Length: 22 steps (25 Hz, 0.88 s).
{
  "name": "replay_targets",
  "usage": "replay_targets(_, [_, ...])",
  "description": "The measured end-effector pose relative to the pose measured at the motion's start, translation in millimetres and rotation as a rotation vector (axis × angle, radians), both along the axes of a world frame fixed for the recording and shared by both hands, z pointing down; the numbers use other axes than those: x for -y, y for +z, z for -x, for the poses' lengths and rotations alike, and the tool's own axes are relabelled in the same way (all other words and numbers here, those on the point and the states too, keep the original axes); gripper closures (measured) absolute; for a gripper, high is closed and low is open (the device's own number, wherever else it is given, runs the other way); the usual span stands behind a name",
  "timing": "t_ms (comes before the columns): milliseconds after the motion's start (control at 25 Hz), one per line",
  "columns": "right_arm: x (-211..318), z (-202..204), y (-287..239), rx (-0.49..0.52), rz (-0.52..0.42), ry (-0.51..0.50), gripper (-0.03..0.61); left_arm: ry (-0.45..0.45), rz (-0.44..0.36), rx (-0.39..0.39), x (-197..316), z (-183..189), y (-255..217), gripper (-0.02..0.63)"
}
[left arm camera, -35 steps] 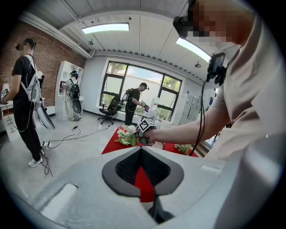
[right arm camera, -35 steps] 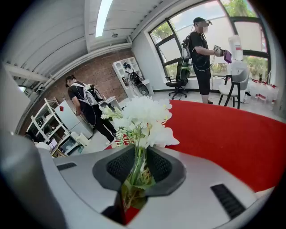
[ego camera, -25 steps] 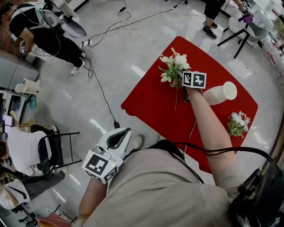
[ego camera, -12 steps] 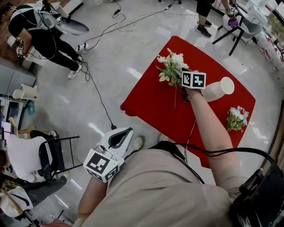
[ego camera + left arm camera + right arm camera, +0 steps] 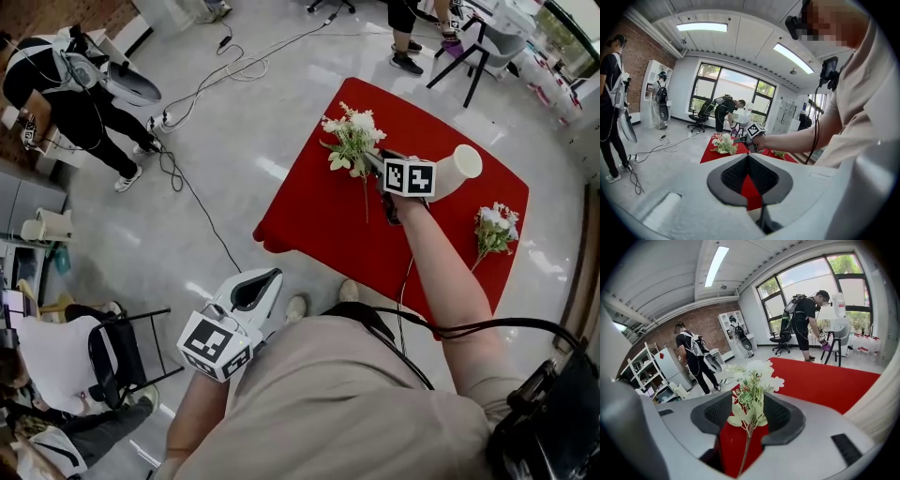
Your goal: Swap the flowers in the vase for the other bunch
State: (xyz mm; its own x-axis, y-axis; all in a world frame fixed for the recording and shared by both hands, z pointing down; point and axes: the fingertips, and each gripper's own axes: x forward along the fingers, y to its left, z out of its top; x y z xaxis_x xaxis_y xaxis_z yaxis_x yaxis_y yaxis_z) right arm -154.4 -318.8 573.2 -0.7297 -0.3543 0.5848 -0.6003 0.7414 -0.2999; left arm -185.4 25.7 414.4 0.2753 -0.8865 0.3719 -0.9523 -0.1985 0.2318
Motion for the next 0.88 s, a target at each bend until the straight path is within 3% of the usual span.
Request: replay_targets(880, [-131.5, -113.1, -46.6, 0.063, -0.057, 0.188, 0.437, 0.310, -0.031, -0.031, -19.7, -23.4, 4.0, 0.607])
